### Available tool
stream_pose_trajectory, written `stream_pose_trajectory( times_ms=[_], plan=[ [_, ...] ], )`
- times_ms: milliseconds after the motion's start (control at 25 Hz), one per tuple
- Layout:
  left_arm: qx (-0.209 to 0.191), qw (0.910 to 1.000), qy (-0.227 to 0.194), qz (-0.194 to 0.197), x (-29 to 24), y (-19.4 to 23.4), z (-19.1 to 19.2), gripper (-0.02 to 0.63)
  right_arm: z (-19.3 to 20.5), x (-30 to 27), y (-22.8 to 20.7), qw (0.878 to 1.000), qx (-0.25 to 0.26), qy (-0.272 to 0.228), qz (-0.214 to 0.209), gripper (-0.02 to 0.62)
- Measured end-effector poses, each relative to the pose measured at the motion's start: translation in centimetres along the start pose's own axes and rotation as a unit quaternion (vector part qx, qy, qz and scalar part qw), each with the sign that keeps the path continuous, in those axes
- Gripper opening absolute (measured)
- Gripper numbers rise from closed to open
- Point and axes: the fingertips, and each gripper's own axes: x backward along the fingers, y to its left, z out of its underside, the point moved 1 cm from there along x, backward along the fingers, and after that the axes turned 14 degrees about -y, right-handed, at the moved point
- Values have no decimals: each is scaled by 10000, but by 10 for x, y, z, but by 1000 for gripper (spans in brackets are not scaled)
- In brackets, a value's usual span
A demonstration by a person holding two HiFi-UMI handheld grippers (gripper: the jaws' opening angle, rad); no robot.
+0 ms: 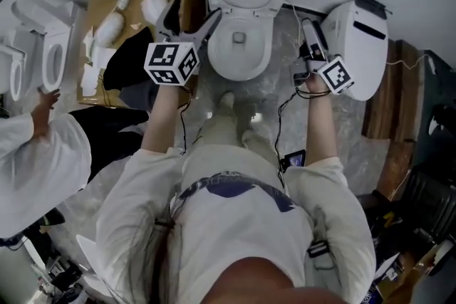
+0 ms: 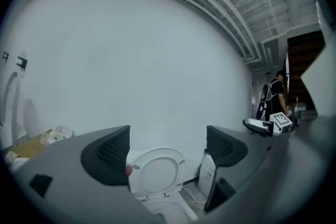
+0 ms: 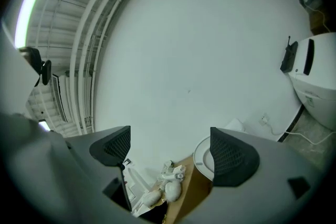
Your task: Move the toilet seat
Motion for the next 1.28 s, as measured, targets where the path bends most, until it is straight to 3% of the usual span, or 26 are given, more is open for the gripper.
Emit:
stream_pose_trajectory(
  times_ms=[480,640,1000,1280],
  plan=[
    [-803,9947,-504,-397,129,-147,-50,440,-47,155,86,9941,667,94,-852,469],
    [-920,9922,-663,-526,166,-184,-69,440,-69,193,104,9917,938,-4,-876,452],
    [-1080,9898,-765,-535,217,-211,-108,440,-78,243,141,9853,1503,-180,-786,443],
    [-924,9914,-769,-519,246,-215,-121,440,-61,261,189,9674,2388,-267,-802,434]
  ],
)
